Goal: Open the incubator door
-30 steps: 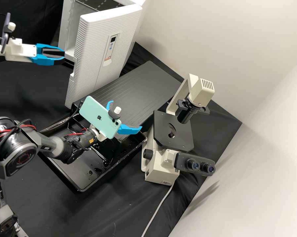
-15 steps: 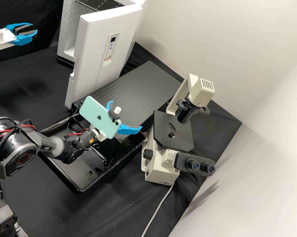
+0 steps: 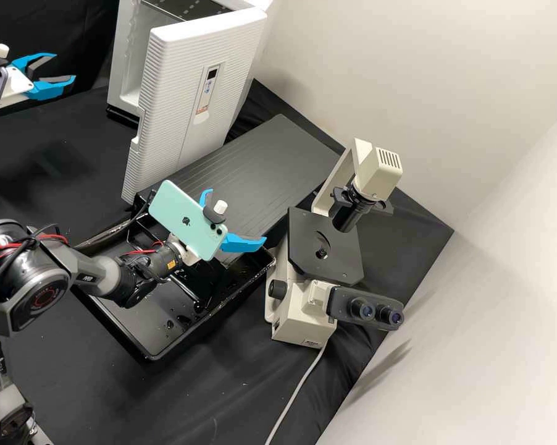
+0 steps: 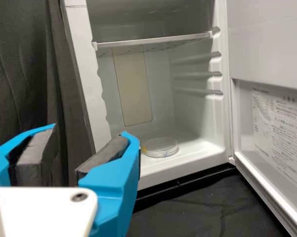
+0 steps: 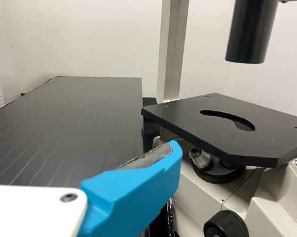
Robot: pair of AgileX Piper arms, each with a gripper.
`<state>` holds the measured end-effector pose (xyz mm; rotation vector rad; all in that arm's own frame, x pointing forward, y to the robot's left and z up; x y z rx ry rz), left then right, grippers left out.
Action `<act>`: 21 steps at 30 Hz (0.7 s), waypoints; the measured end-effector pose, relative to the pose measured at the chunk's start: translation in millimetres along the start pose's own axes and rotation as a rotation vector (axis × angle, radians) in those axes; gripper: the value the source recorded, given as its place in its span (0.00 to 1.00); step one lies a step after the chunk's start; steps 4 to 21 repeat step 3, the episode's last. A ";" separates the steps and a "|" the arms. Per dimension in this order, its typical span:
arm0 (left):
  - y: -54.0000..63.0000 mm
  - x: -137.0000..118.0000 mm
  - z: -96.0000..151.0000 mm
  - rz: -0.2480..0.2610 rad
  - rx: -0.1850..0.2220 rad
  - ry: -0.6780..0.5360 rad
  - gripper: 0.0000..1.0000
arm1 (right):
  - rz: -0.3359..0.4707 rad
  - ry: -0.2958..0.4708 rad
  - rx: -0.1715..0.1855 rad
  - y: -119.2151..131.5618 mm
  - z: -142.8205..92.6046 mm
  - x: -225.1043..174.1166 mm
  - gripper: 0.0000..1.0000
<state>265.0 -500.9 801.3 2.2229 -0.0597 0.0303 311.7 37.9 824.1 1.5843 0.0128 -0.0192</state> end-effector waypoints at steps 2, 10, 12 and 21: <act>-1.4 0.8 -0.1 0.004 -0.011 0.002 1.00 | 0.000 0.000 0.000 0.0 0.0 0.0 1.00; -1.5 1.0 -0.4 0.005 -0.013 0.003 1.00 | 0.000 0.000 0.000 0.0 0.0 0.0 1.00; -1.5 1.0 -0.4 0.005 -0.013 0.003 1.00 | 0.000 0.000 0.000 0.0 0.0 0.0 1.00; -1.5 1.0 -0.4 0.005 -0.013 0.003 1.00 | 0.000 0.000 0.000 0.0 0.0 0.0 1.00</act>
